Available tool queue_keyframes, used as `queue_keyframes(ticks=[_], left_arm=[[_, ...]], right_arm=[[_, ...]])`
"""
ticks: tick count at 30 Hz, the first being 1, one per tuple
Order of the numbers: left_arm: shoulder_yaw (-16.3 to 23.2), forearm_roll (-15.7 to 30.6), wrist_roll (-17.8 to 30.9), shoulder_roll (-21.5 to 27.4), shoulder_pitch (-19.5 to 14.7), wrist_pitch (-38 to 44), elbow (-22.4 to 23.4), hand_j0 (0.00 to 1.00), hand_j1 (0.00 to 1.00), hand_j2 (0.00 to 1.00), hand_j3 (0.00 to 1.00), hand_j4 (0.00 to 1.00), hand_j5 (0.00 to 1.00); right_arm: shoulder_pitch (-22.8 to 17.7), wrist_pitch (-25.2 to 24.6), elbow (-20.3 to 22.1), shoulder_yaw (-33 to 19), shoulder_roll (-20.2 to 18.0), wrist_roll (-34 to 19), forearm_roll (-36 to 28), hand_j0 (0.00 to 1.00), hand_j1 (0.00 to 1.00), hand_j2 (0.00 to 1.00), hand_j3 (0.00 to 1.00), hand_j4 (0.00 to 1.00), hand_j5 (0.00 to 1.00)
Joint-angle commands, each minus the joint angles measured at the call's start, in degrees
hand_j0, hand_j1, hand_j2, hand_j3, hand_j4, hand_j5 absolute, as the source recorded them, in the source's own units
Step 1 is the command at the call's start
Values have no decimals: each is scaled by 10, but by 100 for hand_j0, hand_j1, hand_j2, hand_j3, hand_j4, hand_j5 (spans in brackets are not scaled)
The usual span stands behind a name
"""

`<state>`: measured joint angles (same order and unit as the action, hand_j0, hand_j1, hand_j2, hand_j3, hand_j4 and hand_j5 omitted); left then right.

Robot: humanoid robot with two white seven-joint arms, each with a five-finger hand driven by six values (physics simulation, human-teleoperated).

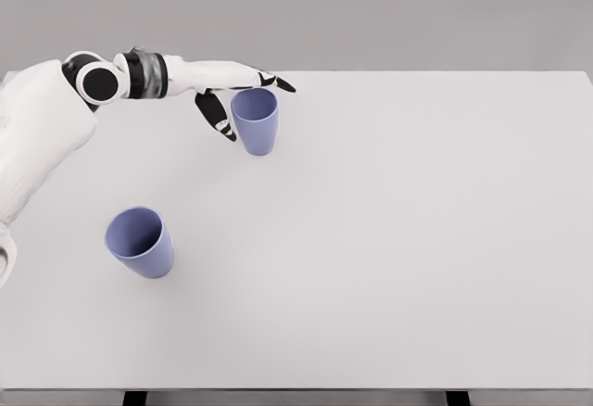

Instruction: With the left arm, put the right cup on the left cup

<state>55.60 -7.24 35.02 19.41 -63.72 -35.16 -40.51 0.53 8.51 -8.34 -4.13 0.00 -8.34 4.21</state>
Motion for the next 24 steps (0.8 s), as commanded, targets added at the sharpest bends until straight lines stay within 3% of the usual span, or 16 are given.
queue_keyframes(ticks=[1, 6, 8, 11, 15, 19, 24], left_arm=[[-4, -8, 0, -4, 0, 2, 2, 100, 100, 100, 100, 100, 100], [-5, -13, 0, -7, 0, 2, 3, 88, 88, 88, 88, 88, 88], [-5, -13, 0, -6, 1, 2, 4, 78, 78, 78, 78, 78, 78], [-5, -12, 0, -3, 1, 2, 4, 78, 78, 78, 78, 78, 78], [-6, -9, 0, 1, 1, 2, 3, 68, 68, 68, 68, 68, 68], [-8, -9, 0, 2, 2, 2, 3, 53, 53, 53, 53, 53, 53], [-16, -9, 0, 5, 5, 2, -5, 52, 52, 52, 52, 52, 52]], right_arm=[[0, 0, 0, 0, 0, 0, 0, 100, 100, 100, 100, 100, 100], [-1, 0, 0, 0, 0, 0, 0, 100, 100, 100, 100, 100, 100], [-1, 0, 0, 0, 0, -1, 0, 100, 100, 100, 100, 100, 100], [-1, 0, 0, 0, 0, 0, 0, 100, 100, 100, 100, 100, 100], [-1, 0, 0, 0, 0, 0, 0, 100, 100, 100, 100, 100, 100], [-1, 0, 0, 0, 0, 0, 0, 100, 100, 100, 100, 100, 100], [-1, 0, 0, 0, 0, 0, 0, 100, 100, 100, 100, 100, 100]])
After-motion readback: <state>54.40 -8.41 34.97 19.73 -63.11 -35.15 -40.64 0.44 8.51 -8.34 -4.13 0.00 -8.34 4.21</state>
